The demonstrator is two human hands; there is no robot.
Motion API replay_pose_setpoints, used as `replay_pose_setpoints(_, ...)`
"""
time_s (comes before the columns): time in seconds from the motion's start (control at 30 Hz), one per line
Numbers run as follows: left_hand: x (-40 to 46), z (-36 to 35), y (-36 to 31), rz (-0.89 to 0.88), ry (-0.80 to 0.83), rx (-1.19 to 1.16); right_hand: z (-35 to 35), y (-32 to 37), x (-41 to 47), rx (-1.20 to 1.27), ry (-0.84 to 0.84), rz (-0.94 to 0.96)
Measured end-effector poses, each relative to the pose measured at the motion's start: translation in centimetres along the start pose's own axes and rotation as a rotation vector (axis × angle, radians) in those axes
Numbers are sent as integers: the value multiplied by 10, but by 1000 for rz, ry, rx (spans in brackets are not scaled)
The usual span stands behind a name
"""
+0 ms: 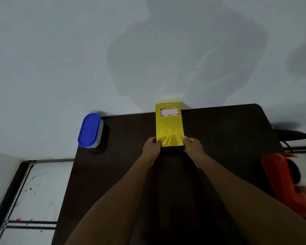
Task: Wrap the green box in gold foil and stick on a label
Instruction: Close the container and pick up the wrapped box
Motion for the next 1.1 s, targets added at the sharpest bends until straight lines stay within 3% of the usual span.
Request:
replay_pose_setpoints(0.13,0,19,1,-1,-80,-53,7,12,-6,6,-32,-6)
replay_pose_setpoints(0.47,-16,90,-4,-53,-235,-28,10,79,-54,-175,-217,516)
replay_pose_setpoints(0.63,-40,132,-1,-170,-270,215,-25,98,-106,-213,-187,734)
replay_pose_setpoints(0.8,-45,152,37,-220,-136,685,-85,71,-119,-297,54,631)
replay_pose_setpoints(0.9,-43,164,63,-244,-136,892,-115,53,-120,-428,134,610)
replay_pose_setpoints(1.1,-36,163,100,-265,-162,833,-157,29,-115,-728,157,632)
Point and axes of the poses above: each hand's wrist, its own x-axis towards the middle knuckle, its own z-axis out of the back of the hand, y = z × x, the point moved 10 cm from there along x, towards the middle knuckle, and after that the axes turned 11 degrees about -y, right-handed, at the moved point
